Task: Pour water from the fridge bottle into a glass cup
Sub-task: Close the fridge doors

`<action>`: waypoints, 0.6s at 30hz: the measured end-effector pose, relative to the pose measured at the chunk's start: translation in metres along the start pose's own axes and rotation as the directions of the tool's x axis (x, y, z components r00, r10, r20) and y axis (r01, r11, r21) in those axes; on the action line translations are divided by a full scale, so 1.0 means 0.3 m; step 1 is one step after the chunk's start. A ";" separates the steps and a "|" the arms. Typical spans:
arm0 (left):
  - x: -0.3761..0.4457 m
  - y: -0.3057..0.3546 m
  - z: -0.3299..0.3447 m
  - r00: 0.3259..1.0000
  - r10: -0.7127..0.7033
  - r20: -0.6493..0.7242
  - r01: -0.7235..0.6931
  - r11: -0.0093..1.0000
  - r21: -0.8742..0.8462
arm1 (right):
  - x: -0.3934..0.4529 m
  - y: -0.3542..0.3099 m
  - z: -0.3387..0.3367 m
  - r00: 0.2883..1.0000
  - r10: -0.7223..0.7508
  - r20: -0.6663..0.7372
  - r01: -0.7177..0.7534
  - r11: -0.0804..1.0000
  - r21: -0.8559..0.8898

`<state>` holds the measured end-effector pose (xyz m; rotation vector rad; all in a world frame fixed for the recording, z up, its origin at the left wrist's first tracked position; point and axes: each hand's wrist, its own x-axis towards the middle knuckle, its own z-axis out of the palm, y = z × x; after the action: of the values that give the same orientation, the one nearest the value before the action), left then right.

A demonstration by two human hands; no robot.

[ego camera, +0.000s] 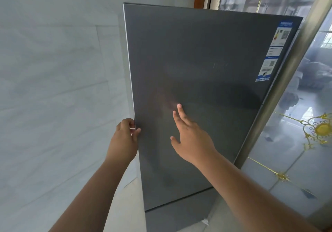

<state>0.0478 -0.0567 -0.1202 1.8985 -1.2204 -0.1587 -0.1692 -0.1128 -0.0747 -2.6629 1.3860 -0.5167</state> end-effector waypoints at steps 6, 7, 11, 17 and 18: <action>-0.013 0.019 -0.001 1.000 -0.021 -0.011 0.021 0.999 -0.048 | -0.006 0.001 -0.004 1.000 0.001 -0.013 0.000 0.999 0.044; -0.021 0.022 -0.003 0.999 -0.031 -0.016 0.030 0.998 -0.060 | -0.008 0.006 -0.007 1.000 0.006 -0.014 -0.005 0.998 0.066; -0.128 0.036 0.017 0.996 -0.067 -0.061 0.060 0.992 -0.113 | -0.066 0.050 -0.006 0.993 0.121 -0.013 -0.117 0.980 0.162; -0.259 0.096 0.206 0.935 0.055 0.349 -0.078 0.996 0.052 | -0.251 0.252 0.053 0.919 0.393 0.028 -0.393 0.909 0.140; -0.254 0.126 0.242 0.914 0.075 0.398 -0.111 0.992 0.067 | -0.283 0.297 0.055 0.897 0.440 0.034 -0.440 0.886 0.146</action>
<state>-0.0546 -0.0446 -0.1635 1.9372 -1.6081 -0.4632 -0.2777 -0.0970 -0.1328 -2.1293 1.7999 -0.5388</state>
